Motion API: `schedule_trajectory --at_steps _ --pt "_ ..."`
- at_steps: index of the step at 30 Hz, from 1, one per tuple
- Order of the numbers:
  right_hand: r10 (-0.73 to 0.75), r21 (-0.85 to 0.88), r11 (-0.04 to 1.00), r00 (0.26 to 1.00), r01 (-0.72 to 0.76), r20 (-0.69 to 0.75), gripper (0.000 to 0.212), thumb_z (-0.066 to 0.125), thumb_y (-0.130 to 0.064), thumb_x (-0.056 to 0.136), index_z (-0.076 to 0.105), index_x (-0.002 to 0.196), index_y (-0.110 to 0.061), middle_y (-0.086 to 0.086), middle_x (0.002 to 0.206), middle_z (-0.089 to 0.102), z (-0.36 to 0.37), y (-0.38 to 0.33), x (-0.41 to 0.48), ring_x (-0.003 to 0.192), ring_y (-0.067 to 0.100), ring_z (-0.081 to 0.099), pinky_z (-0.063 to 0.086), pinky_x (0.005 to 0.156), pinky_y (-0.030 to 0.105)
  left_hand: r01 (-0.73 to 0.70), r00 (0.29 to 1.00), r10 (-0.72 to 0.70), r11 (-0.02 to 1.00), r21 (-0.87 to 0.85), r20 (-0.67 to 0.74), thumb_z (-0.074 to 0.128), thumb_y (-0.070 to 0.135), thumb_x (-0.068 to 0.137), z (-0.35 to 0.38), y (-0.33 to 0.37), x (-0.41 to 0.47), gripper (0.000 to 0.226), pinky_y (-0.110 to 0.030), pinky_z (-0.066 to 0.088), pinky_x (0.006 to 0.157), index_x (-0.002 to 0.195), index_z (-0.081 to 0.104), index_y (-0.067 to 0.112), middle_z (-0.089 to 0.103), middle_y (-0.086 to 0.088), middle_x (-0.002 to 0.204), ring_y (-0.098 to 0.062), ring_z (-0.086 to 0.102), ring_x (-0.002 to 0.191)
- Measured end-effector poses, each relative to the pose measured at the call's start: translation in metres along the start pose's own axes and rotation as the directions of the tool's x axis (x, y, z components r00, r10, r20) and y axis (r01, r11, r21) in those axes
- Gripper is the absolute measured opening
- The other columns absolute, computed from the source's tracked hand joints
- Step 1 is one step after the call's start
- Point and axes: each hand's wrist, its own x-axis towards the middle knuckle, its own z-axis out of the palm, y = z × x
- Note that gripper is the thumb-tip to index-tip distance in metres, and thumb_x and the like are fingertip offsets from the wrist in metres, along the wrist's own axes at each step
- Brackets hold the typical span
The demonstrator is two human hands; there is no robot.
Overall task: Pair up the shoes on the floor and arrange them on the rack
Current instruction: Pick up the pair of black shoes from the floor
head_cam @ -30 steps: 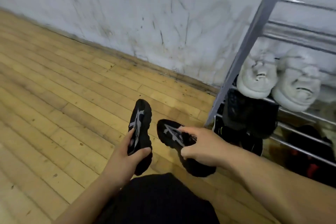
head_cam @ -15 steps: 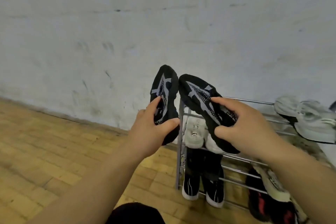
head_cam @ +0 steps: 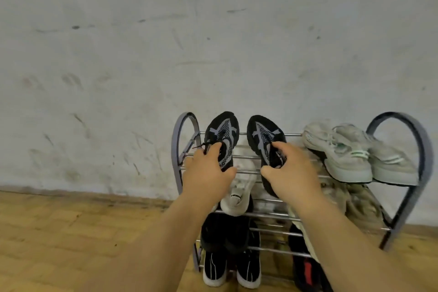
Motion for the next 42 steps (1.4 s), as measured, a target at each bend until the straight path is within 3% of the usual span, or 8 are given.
schedule_trajectory --at_steps 4,11,16,22,25,32,36,42 --pt "0.02 -0.095 0.995 0.997 -0.013 0.075 0.052 0.068 -0.041 0.084 0.058 0.135 -0.034 -0.001 0.128 0.057 0.007 0.014 0.008 0.109 0.02 0.06 0.053 0.095 0.038 0.015 0.999 -0.015 1.0 -0.001 0.04 0.056 0.068 0.084 0.018 -0.014 0.012 0.075 -0.05 0.049 0.106 0.151 0.039 0.038 0.051 -0.005 0.143 -0.033 0.048 0.131" --pt "0.089 -0.238 0.971 0.949 -0.015 0.304 0.108 0.065 -0.06 0.06 0.023 0.157 -0.037 -0.002 0.151 0.033 -0.004 0.017 0.012 0.139 0.027 0.039 0.041 0.113 0.048 0.02 0.973 0.005 0.994 -0.105 0.232 0.062 0.055 0.074 0.005 -0.024 0.019 0.091 -0.051 0.045 0.111 0.157 0.029 0.041 0.043 -0.003 0.145 -0.032 0.044 0.134" --pt "0.041 -0.174 0.985 0.967 0.003 0.251 0.091 0.064 -0.055 0.066 0.036 0.151 -0.038 -0.005 0.14 0.047 -0.003 0.014 0.011 0.126 0.021 0.05 0.048 0.105 0.042 -0.018 0.992 0.027 0.997 -0.072 0.122 0.061 0.04 0.091 -0.001 -0.022 0.021 0.078 -0.049 0.037 0.116 0.161 0.026 0.033 0.035 -0.005 0.155 -0.033 0.027 0.143" --pt "0.025 -0.198 0.98 0.975 0.019 0.22 0.088 0.071 -0.045 0.079 0.031 0.157 -0.032 -0.003 0.147 0.04 0.006 0.013 0.008 0.134 0.021 0.045 0.042 0.11 0.037 0.016 0.999 -0.007 0.983 0.185 -0.05 0.056 0.052 0.094 0.0 -0.037 0.036 0.073 -0.049 0.034 0.11 0.157 0.028 0.03 0.041 -0.012 0.152 -0.036 0.037 0.134" --pt "0.018 -0.204 0.979 0.983 0.021 0.185 0.089 0.073 -0.046 0.079 0.031 0.157 -0.033 -0.004 0.152 0.036 0.012 0.014 0.009 0.135 0.021 0.045 0.042 0.11 0.038 -0.01 0.988 0.053 0.961 0.275 -0.147 0.061 0.059 0.09 0.002 -0.036 0.035 0.083 -0.052 0.026 0.115 0.158 0.023 0.032 0.023 -0.015 0.16 -0.038 0.024 0.142" --pt "-0.016 -0.264 0.961 0.974 0.077 0.227 0.087 0.069 -0.046 0.079 0.028 0.156 -0.039 -0.004 0.164 0.021 0.024 0.013 0.013 0.144 0.029 0.036 0.037 0.116 0.045 -0.004 1.0 0.008 0.99 -0.142 0.027 0.07 0.056 0.087 -0.006 -0.068 0.037 0.099 -0.051 0.026 0.121 0.161 0.005 0.046 -0.026 0.01 0.165 -0.036 0.008 0.154" --pt "-0.136 -0.114 0.983 0.986 0.146 0.095 0.066 0.066 -0.028 0.084 0.049 0.148 -0.029 -0.006 0.142 0.051 0.035 0.005 0.02 0.13 0.019 0.049 0.041 0.107 0.034 -0.065 0.994 0.083 0.975 -0.213 0.077 0.071 0.049 0.089 -0.011 -0.085 0.038 0.092 -0.047 0.027 0.123 0.161 0.013 0.046 -0.028 0.024 0.161 -0.029 0.007 0.157" --pt "-0.221 -0.071 0.971 0.973 0.226 0.071 0.072 0.067 -0.043 0.091 0.036 0.156 -0.035 -0.009 0.167 0.017 0.081 -0.015 0.034 0.151 0.02 0.027 0.034 0.121 0.045 -0.119 0.988 0.137 0.971 -0.207 0.073 0.07 0.061 0.087 -0.01 -0.1 0.039 0.085 -0.044 0.033 0.122 0.158 0.03 0.037 -0.027 0.026 0.162 -0.024 0.018 0.157"
